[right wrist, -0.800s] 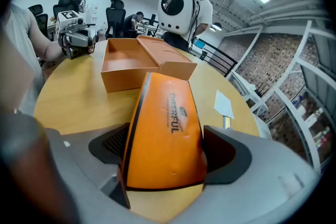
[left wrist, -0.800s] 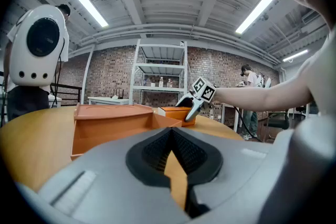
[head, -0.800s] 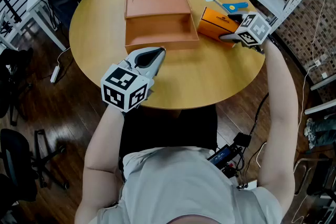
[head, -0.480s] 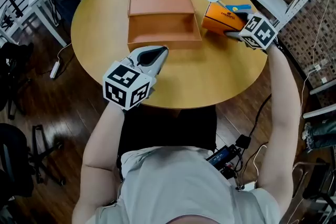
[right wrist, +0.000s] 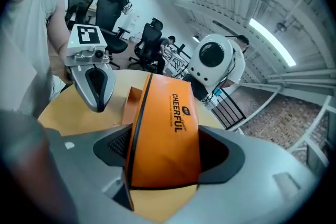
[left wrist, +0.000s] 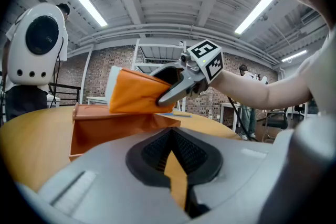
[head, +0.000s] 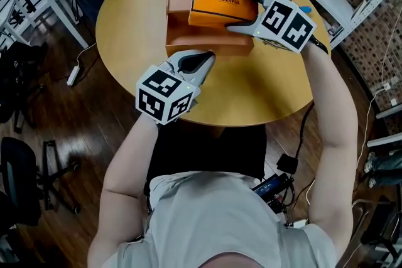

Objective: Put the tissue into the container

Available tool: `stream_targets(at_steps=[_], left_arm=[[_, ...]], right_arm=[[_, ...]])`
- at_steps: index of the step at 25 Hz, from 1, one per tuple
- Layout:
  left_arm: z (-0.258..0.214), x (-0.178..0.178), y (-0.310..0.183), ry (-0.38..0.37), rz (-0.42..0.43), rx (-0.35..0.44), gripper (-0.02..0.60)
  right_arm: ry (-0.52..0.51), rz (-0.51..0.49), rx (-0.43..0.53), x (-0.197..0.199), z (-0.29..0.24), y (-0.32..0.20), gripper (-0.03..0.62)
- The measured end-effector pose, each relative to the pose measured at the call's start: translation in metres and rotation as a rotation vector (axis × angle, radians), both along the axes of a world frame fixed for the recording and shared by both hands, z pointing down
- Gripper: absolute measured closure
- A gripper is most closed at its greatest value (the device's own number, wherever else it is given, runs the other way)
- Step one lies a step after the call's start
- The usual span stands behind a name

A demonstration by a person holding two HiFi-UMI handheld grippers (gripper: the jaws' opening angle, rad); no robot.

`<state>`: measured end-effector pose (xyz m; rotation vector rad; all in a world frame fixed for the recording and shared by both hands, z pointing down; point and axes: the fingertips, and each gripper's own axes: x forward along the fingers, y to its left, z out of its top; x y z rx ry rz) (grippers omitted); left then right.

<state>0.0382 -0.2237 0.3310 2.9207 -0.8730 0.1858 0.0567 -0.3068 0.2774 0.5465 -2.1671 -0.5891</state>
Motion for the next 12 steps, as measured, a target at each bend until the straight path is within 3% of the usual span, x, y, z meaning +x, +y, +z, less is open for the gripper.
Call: stream_targets(at_steps=[6,12], left_arm=[[0.000,-0.001,0.000,-0.005,0.012,0.001,0.581],[0.000,-0.005,0.000,-0.004,0.017,0.002,0.581]], right_arm=[[0.101,-0.055,-0.145,-0.032,0.054,-0.010,0.232],[0.177,-0.043,-0.253,-0.026,0.086,-0.021,0.221]])
